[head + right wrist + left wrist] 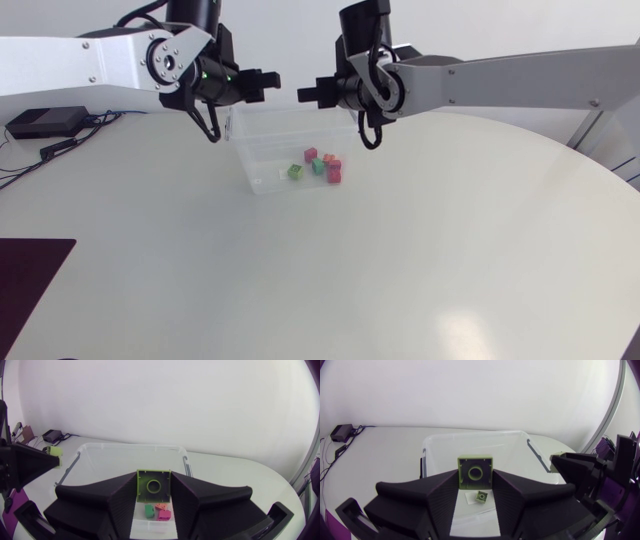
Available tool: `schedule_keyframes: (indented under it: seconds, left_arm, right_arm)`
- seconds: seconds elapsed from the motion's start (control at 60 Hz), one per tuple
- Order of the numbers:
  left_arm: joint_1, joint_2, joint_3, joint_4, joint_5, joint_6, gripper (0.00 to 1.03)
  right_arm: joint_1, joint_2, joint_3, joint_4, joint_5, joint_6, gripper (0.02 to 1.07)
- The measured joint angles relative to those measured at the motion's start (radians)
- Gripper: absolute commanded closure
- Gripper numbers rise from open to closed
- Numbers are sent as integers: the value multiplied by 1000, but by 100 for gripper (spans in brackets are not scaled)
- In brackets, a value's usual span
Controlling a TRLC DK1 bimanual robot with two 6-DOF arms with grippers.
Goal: Place the duplo bricks in the container
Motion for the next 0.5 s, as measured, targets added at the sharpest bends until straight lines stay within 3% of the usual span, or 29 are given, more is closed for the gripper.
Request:
schedule_keyframes:
  seconds: [0.5]
  left_arm:
    - [26,72,10,34,11,20,65]
  right_arm:
    - [-50,135,78,26,0,-21,94]
